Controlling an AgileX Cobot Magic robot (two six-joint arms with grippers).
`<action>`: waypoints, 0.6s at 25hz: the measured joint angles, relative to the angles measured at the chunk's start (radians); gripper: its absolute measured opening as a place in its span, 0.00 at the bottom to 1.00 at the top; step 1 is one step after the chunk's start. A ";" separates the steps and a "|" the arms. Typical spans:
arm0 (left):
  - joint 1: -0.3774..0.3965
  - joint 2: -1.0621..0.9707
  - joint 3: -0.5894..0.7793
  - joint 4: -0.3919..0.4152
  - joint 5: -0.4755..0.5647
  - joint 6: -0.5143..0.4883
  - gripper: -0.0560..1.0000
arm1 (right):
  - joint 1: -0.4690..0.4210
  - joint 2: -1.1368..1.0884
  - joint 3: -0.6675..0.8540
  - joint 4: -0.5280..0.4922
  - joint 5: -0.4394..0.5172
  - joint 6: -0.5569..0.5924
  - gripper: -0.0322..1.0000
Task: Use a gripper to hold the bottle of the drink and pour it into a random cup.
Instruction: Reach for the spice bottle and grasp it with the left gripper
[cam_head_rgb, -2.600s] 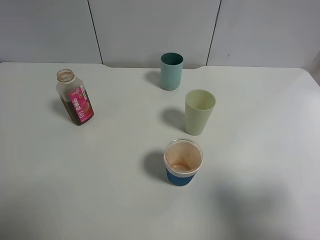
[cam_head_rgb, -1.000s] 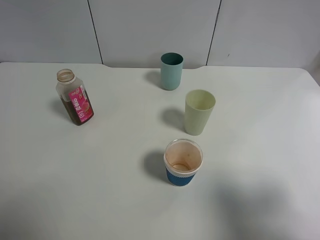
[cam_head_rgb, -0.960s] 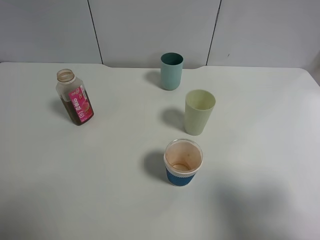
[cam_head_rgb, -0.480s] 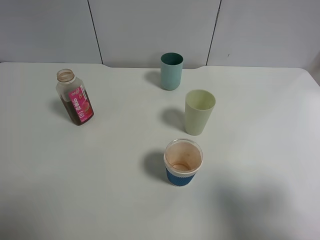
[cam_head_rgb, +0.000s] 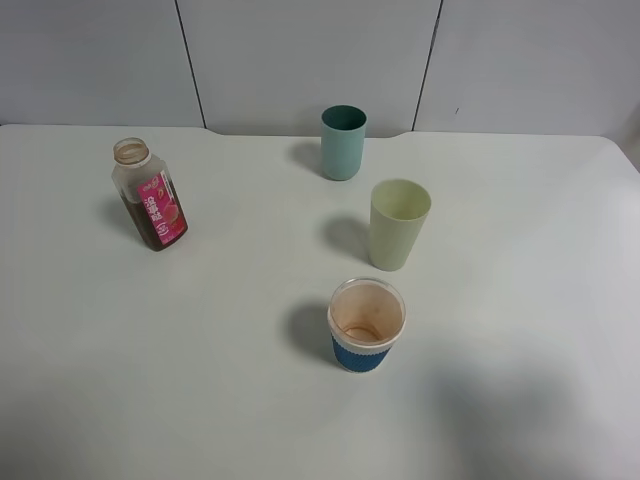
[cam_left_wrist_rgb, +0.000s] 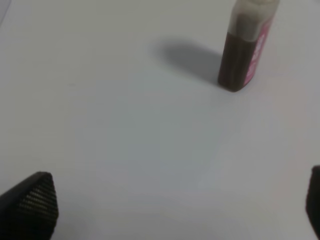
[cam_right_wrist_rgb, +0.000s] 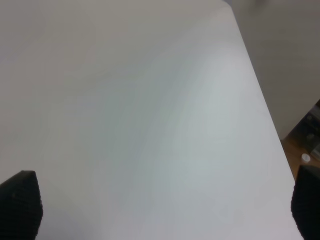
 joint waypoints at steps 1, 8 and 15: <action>0.000 0.000 0.000 0.000 0.000 0.000 0.98 | 0.000 0.000 0.000 0.000 0.000 0.000 0.99; 0.000 0.054 0.000 -0.001 0.000 -0.011 0.98 | 0.000 0.000 0.000 0.000 0.000 0.000 0.99; 0.000 0.286 -0.063 -0.002 -0.056 -0.014 0.98 | 0.000 0.000 0.000 0.000 0.000 0.000 0.99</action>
